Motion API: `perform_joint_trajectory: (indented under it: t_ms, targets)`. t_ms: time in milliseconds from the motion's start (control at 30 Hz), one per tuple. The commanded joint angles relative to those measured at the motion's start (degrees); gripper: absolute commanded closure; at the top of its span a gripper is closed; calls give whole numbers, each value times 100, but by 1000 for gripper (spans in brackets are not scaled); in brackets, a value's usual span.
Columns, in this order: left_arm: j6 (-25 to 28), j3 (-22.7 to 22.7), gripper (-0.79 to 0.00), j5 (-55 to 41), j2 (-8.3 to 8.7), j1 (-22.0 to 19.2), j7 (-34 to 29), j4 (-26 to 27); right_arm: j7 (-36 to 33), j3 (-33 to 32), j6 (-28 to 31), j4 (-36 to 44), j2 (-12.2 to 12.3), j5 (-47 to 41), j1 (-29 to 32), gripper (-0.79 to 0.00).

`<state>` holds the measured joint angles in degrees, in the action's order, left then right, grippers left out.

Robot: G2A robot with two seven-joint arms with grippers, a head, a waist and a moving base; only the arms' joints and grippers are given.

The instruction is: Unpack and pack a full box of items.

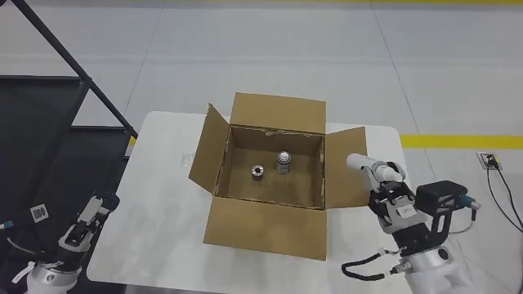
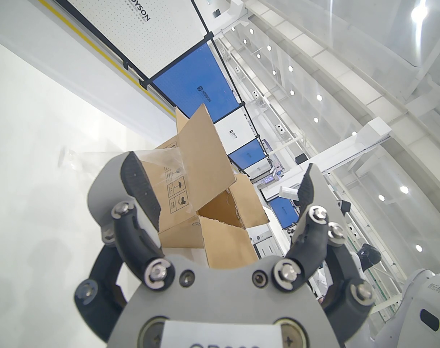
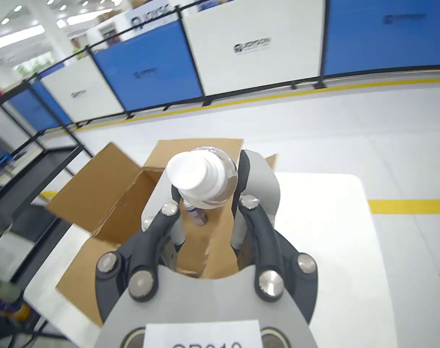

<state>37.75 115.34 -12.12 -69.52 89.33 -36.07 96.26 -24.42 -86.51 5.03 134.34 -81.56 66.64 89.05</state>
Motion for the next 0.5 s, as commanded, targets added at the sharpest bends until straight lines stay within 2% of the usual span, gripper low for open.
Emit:
perform_joint_trajectory:
  t_ms: [0, 100, 300, 367, 467]
  targets:
    - [0, 0, -785, 0, 0, 0, 0, 0, -558, 477, 60, -233, 4, 232, -353, 0]
    - [0, 0, -785, 0, 0, 0, 0, 0, -1034, 1108, 11, -889, -22, 516, -989, 0]
    - [0, 0, -785, 0, 0, 0, 0, 0, -1688, 2103, -457, -2364, -146, 978, -2163, 0]
    - [0, 0, -785, 0, 0, 0, 0, 0, -1694, 2317, -794, -2817, -188, 1428, -2497, 0]
    - [0, 0, -785, 0, 0, 0, 0, 0, -1760, 2540, -1044, -3456, -271, 1317, -2888, 0]
